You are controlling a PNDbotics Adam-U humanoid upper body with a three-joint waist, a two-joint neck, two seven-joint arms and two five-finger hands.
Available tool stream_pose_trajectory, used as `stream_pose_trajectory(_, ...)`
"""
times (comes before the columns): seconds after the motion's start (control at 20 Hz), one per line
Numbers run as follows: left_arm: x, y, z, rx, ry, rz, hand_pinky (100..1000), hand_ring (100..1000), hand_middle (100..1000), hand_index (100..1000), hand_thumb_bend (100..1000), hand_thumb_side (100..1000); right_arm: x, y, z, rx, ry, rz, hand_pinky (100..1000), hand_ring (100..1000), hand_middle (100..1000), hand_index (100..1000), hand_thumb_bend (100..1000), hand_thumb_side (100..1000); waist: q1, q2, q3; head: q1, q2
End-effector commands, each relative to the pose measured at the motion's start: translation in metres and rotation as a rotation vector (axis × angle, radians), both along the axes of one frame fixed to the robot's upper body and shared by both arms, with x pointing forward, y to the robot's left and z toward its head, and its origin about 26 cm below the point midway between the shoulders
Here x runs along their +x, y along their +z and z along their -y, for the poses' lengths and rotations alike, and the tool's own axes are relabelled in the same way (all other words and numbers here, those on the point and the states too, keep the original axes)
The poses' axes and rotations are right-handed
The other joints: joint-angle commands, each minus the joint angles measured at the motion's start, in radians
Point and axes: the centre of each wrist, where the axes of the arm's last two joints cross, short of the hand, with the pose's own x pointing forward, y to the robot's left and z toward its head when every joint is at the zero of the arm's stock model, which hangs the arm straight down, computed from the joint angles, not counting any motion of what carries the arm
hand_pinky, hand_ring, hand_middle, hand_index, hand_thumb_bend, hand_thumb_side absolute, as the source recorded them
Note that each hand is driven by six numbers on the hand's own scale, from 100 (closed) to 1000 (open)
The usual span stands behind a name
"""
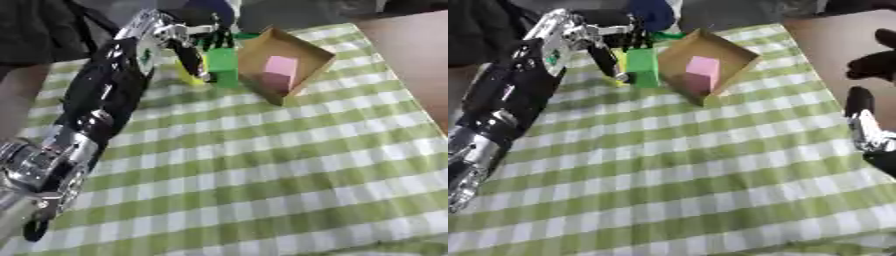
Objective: Pick up objects on the table and place them in the box.
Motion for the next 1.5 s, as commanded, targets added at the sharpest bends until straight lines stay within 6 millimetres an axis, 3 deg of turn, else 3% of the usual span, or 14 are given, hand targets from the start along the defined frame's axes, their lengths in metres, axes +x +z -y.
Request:
stream_pose_trajectory(0.05,0.001,0.021,0.005,-0.042,0.014,0.105,682,501,487,755,406,209,-0.002,0.009,-0.003,-0.008,0.02,0.033,841,719,687,947,100,413,-0.004,-0.009,-0.006,0.009,-0.014)
stream_pose_trajectory(0.45,0.003,0.028,0.018,-0.104,0.053,0.231,677,500,485,759,401,239,-0.001,0.012,-0.008,-0.017,0.042,0.04,842,720,686,947,100,434,0.015,0.01,-0.042,0.023,-0.03)
stream_pose_trajectory(0.9,0.004,0.024,0.031,-0.146,0.05,0.28,673,510,500,789,414,259,-0.001,0.014,-0.009,-0.023,0.046,0.044,843,719,685,947,100,448,0.033,0.027,-0.064,0.028,-0.034)
stream_pose_trajectory(1.2,0.005,0.02,0.029,-0.137,0.048,0.259,702,555,561,834,542,302,-0.001,0.013,-0.009,-0.025,0.042,0.043,843,720,685,947,100,452,0.037,0.028,-0.061,0.024,-0.03)
stream_pose_trajectory(1.5,0.005,0.022,0.027,-0.106,0.074,0.245,745,628,668,865,727,389,-0.001,0.013,-0.009,-0.026,0.042,0.042,843,721,686,947,100,446,0.032,0.022,-0.061,0.026,-0.035)
